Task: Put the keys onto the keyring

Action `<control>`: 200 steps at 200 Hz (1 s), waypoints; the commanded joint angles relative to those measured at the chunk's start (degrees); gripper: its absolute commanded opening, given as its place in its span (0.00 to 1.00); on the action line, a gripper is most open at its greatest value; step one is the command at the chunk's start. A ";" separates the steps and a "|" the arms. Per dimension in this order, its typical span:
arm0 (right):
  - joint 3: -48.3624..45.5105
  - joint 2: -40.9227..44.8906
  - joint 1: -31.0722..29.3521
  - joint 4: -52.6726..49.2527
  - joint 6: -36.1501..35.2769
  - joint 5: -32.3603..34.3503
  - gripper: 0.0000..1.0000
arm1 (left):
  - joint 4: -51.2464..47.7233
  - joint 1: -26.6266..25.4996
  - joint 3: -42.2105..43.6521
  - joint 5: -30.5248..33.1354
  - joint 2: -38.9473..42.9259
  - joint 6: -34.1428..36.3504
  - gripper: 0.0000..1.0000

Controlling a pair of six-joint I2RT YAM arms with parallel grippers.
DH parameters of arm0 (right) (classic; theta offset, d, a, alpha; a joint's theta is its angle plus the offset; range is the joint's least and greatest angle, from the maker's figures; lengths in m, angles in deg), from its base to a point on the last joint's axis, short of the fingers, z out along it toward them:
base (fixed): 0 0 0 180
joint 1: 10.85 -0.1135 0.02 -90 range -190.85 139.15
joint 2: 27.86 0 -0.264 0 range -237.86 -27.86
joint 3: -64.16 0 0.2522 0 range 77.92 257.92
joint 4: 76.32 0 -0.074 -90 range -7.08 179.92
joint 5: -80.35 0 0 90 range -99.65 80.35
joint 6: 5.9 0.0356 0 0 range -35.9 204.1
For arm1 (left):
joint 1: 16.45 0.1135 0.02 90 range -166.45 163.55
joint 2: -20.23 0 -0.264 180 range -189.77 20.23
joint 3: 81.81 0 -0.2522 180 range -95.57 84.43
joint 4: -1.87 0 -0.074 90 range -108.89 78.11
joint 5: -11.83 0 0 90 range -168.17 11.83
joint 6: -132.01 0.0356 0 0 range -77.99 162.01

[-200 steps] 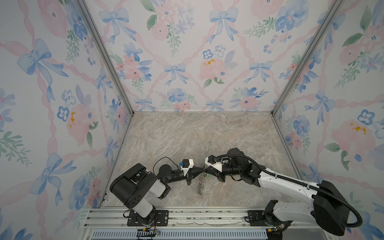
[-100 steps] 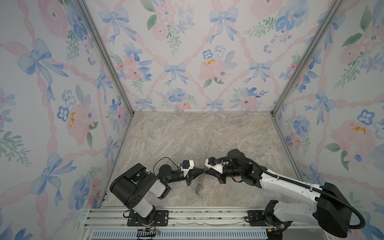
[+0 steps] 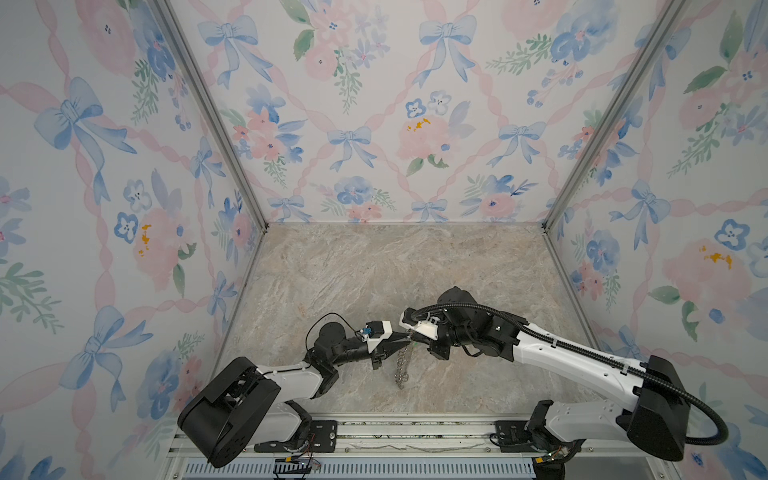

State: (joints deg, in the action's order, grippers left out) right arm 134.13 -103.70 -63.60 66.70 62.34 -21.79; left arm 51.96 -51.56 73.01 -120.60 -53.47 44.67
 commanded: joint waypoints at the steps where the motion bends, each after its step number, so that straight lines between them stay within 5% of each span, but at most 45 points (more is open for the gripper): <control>1: 4.48 -1.43 -1.19 -7.53 -1.77 3.97 0.00 | -5.77 0.81 -1.56 0.07 0.89 1.82 0.21; 51: 6.89 -3.09 -2.91 -9.11 -2.93 5.24 0.00 | -5.82 1.10 -2.11 -0.30 0.61 1.30 0.12; 92: 8.34 -4.54 -3.45 -9.27 -2.85 4.94 0.00 | -5.78 1.01 -2.28 -0.70 0.80 1.27 0.17; 125: 8.83 -5.29 -3.66 -8.82 -2.68 4.99 0.00 | -5.77 0.92 -2.47 -0.95 0.13 1.13 0.00; 166: 6.97 -3.71 -2.91 -6.74 -2.26 4.87 0.00 | -5.76 0.92 -2.57 1.19 0.33 0.37 0.00; 200: -0.88 2.47 0.46 3.20 -1.18 -2.21 0.13 | -4.25 0.71 -2.57 2.14 0.13 -1.25 0.00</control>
State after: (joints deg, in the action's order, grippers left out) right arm 138.26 -106.32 -64.93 61.63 60.52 -17.68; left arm 46.76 -50.55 71.54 -119.51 -53.09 44.95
